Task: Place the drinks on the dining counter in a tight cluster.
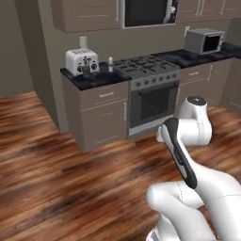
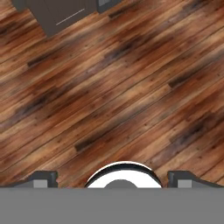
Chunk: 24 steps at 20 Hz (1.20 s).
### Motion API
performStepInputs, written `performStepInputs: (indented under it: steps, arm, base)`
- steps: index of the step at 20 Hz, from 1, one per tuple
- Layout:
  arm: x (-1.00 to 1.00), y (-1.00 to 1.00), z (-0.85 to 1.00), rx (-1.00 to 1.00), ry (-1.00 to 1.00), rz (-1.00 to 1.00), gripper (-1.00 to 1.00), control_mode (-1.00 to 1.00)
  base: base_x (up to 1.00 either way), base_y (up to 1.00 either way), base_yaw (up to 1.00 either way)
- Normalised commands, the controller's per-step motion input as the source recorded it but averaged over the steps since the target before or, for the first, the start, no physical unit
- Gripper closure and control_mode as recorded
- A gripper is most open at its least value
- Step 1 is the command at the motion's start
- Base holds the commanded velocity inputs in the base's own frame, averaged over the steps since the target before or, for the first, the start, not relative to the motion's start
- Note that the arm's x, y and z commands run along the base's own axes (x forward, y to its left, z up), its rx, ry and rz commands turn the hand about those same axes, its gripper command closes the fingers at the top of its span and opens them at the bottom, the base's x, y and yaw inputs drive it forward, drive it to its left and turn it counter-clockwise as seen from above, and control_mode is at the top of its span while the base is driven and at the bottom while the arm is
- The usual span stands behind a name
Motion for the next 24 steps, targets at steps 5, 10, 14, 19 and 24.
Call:
performStepInputs:
  steps: [5, 10, 14, 19, 24]
  arm:
    - [0.00, 0.00, 0.00, 0.00, 0.00, 0.00, -1.00, 1.00]
    - [0.00, 0.00, 0.00, 0.00, 0.00, 0.00, -1.00, 1.00]
    - [0.00, 0.00, 0.00, 0.00, 0.00, 0.00, -1.00, 1.00]
    - [0.00, 0.00, 0.00, 0.00, 0.00, 0.00, -1.00, 1.00]
    - [0.00, 0.00, 0.00, 0.00, 0.00, 0.00, -1.00, 1.00]
  base:
    - [0.91, -0.08, 0.02]
    - [0.90, -0.07, 0.02]
    - [0.89, -0.06, 0.02]
    - [0.84, -0.14, 0.06]
    - [0.79, -0.19, 0.10]
